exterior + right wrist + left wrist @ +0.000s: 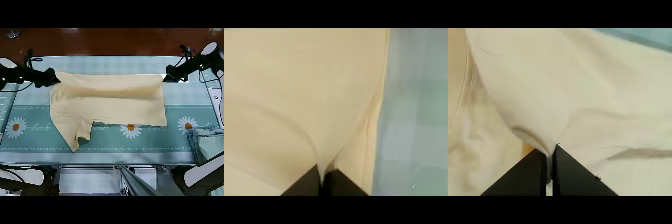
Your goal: Fold the shirts.
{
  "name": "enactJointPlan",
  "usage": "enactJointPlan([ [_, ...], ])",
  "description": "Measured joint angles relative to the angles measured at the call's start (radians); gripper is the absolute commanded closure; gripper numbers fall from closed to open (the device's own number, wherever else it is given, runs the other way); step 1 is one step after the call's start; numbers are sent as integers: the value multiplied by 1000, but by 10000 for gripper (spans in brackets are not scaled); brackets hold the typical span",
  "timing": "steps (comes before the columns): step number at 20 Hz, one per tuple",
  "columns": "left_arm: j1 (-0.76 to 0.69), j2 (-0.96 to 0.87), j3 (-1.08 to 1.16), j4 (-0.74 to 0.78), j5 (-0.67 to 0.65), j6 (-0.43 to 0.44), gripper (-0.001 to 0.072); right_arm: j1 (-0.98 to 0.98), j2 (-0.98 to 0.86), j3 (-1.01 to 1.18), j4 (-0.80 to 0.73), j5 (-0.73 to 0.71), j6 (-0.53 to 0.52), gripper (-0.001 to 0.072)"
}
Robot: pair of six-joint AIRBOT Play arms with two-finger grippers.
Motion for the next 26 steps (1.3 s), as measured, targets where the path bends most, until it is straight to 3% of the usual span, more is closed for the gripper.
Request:
enactJointPlan([
  [1, -1, -23, -2, 1, -18, 1, 94, 5, -9, -18, -3, -2, 4, 87],
  [2, 1, -42, -1, 2, -39, 0, 5, 8, -18, -31, -3, 2, 6, 85],
  [6, 53, -62, 57, 40, -214, -11, 5, -15, 6, -19, 6, 87, -5, 85],
  [10, 191, 61, -11, 125, -346, -14, 5, -116, 155, -94, -58, 150, -19, 85],
  [12, 288, 173, -153, 135, -331, -11, 5, -178, 278, -252, -69, 85, -23, 86],
  [18, 472, 422, -621, 59, -216, 3, 6, -231, 599, -827, 110, -184, -56, 86],
  [22, 455, 475, -787, -46, -141, 54, 6, -176, 663, -983, 158, -224, -82, 86],
  [26, 331, 488, -880, -161, -86, 98, 6, -135, 682, -1030, 208, -257, -87, 86],
])
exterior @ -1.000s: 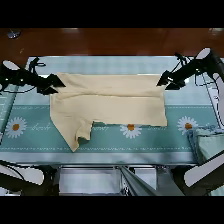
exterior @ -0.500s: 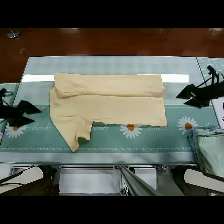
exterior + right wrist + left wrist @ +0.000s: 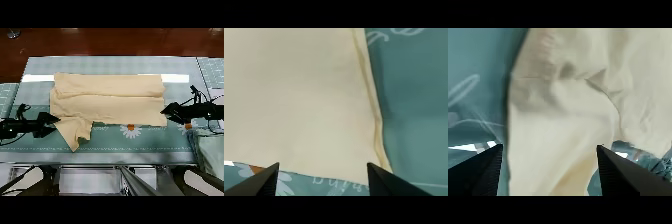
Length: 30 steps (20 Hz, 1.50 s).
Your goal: Fold the shirts.
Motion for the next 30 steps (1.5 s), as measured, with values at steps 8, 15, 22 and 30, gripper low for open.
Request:
enactJointPlan([
  [8, -210, 0, -40, -23, 149, 43, 684, -154, 6, 0, -26, 104, 4, 86],
  [15, -232, 1, -6, -43, 130, 73, 684, -196, -5, -121, -64, 139, 45, 87],
  [22, -234, 1, 3, -66, 126, 76, 684, -107, -97, -98, 112, 25, 19, 172],
  [30, -191, 2, 117, -77, 85, 112, 684, 5, -175, 80, 93, -5, 17, 687],
])
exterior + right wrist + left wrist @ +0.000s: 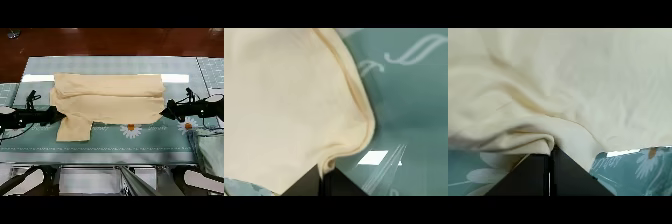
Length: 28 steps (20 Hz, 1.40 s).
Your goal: Fold the shirts.
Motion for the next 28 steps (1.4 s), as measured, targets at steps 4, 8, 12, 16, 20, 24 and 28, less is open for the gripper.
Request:
enactJointPlan([
  [4, 38, -15, 117, -41, -5, 6, 685, 8, -26, 135, 0, 18, -5, 687],
  [8, 0, -135, 261, -58, 31, 5, 685, 10, -111, 285, 40, -10, 9, 687],
  [12, -38, -331, 484, -68, 62, -60, 685, 11, -235, 447, 91, -28, 21, 687],
  [16, -64, -528, 730, -69, 56, -152, 685, 20, -375, 599, 109, -31, 41, 687],
  [20, -89, -660, 889, -70, 51, -209, 685, 50, -490, 726, 116, -34, 63, 687],
  [24, -97, -725, 946, -68, 36, -241, 5, 62, -555, 797, 125, -43, 89, 94],
  [28, -37, -743, 1019, -27, -65, -278, 8, 10, -571, 869, 144, 29, 80, 95],
])
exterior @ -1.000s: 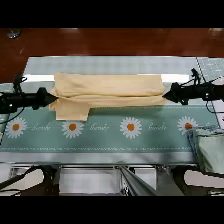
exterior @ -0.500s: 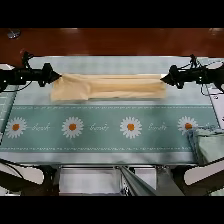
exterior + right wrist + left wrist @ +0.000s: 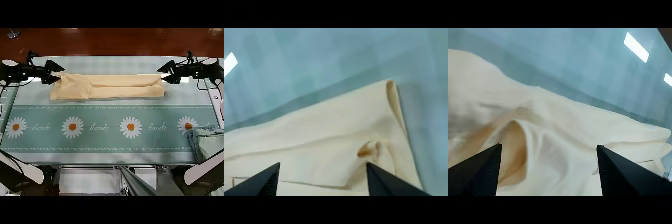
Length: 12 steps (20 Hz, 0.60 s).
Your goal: Fold the shirts.
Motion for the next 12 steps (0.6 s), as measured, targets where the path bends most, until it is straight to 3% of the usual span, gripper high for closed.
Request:
enactJointPlan([
  [3, 93, 25, 40, 139, -145, -56, 7, -76, 6, 35, -67, 110, 3, 95],
  [6, 147, 110, -26, 228, -204, -32, 7, -104, 8, 31, -192, 176, 64, 95],
  [12, 82, 412, -330, 106, -28, 173, 7, -14, -40, 8, -230, 207, 98, 95],
])
